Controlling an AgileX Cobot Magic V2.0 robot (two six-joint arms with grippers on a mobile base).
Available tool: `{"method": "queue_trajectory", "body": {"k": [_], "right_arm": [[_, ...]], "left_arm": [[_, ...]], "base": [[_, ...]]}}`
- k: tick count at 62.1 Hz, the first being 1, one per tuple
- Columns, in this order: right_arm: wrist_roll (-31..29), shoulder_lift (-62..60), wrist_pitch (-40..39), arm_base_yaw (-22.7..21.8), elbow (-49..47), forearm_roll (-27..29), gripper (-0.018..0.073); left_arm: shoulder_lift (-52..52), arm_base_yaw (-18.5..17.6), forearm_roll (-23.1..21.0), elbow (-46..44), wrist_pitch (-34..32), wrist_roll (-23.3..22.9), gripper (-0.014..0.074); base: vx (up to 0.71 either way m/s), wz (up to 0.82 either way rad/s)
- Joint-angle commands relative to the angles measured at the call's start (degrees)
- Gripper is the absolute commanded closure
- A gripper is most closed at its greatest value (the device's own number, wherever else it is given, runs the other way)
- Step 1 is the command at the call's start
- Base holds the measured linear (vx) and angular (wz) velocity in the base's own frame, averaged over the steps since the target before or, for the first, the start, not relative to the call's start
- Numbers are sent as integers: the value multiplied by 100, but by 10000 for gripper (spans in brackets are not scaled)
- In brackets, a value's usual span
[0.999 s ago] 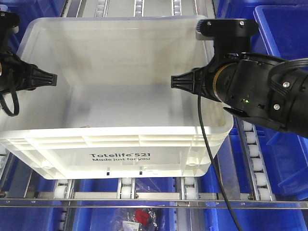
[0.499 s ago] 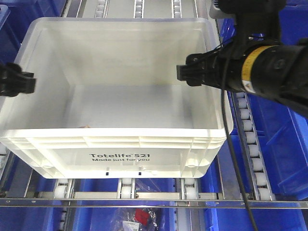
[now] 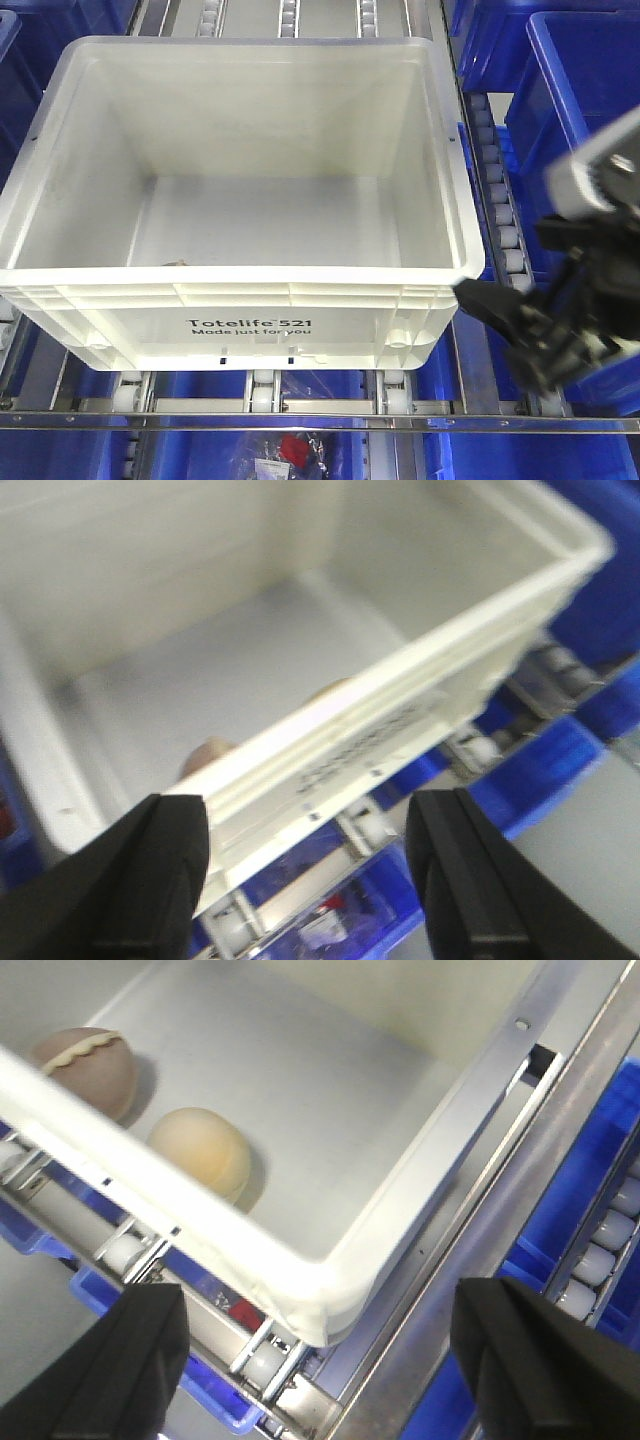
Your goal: Place moving items into box and shelve
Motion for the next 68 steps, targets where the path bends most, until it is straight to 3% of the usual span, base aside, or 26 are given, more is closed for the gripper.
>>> {"method": "queue_trajectory", "body": {"k": [1, 14, 21, 45, 57, 68], "right_arm": [[-366, -530, -132, -3, 72, 58, -27], [-521, -1595, 60, -3, 609, 139, 1], [-515, -1840, 84, -3, 678, 230, 66], [-521, -1871, 329, -3, 678, 318, 575], [-597, -1871, 404, -3, 678, 337, 571], [-606, -1871, 410, -3, 678, 346, 568]], "left_arm": [[-242, -28, -406, -85, -262, 219, 55], [-512, -28, -381, -49, -197, 61, 64], [-506, -22, -381, -49, -197, -19, 116], [-506, -22, -381, -49, -89, -63, 500], [-506, -22, -386, -49, -53, -63, 596], [-506, -22, -386, -49, 1, -63, 603]], "base": [[0, 0], [0, 0], [0, 0], [0, 0], [0, 0], [0, 0]]}}
